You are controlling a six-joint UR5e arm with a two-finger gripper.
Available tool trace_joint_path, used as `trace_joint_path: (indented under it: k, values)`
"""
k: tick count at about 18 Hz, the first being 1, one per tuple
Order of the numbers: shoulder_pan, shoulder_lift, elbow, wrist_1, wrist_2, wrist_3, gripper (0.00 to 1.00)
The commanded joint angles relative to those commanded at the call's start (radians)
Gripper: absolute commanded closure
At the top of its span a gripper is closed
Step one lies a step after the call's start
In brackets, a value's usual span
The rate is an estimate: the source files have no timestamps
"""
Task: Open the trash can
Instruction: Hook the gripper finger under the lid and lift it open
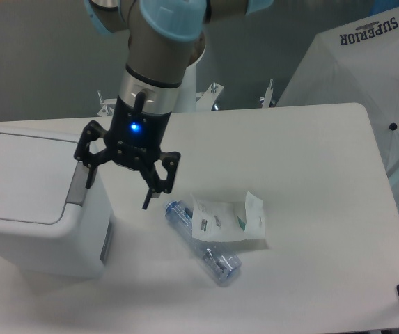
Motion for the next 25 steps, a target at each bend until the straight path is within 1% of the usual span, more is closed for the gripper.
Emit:
trace_joint_path:
  k: [8,25]
  values:
    - [-0.02,-0.002,-0.032,0.005,0.002,0.0,0.0]
    - [-0.02,-0.017,-0.034,0.006,0.002,0.005,0.0]
